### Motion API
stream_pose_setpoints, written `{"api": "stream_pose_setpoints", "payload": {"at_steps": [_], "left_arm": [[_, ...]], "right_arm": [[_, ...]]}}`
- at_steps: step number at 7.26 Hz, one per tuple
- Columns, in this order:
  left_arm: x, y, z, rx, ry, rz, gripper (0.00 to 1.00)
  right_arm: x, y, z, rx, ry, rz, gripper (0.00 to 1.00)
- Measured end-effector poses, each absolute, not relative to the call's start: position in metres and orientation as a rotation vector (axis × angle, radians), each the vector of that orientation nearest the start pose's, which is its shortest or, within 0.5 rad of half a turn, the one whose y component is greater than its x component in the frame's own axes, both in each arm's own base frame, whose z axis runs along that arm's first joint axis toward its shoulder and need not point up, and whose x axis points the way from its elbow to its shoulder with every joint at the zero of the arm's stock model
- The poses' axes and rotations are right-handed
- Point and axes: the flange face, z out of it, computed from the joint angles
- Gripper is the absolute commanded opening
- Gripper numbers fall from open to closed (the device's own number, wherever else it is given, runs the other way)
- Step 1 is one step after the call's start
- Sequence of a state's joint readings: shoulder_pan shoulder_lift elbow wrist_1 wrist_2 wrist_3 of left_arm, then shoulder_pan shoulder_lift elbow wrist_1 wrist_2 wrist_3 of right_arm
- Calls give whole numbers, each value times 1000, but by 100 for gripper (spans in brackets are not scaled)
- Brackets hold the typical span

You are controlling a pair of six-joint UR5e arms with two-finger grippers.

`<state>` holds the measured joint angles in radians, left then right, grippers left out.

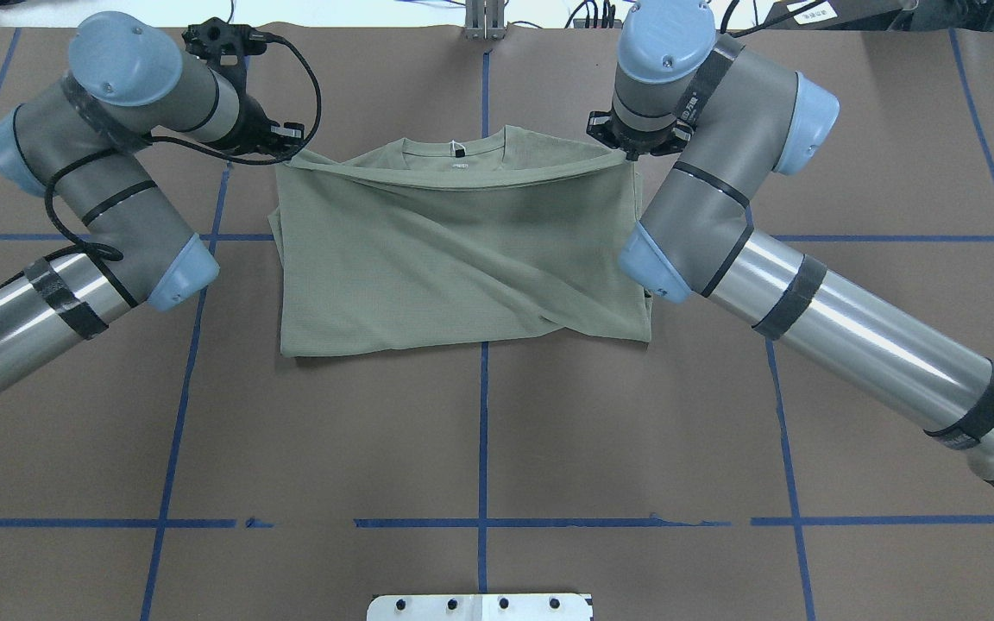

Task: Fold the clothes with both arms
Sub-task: 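Lower the hem onto the collar edge and open both grippers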

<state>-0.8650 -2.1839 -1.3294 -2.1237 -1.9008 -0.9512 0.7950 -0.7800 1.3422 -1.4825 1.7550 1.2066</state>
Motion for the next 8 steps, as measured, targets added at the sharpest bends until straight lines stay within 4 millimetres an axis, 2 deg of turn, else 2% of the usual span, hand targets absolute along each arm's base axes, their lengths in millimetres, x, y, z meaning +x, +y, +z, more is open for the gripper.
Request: {"api": "stream_pose_setpoints", "payload": {"at_steps": [1,3,8], "left_arm": [[414,-632,352,396,871,-48,0],[421,-630,355,404,865,-24,0],[423,-630,350,422,864,9,0]], "right_arm": [[-463,-640,276,217,-627,347,0],[-470,-654,287,237,-612,341,0],[-475,-663,293,246,-590,325,0]]}}
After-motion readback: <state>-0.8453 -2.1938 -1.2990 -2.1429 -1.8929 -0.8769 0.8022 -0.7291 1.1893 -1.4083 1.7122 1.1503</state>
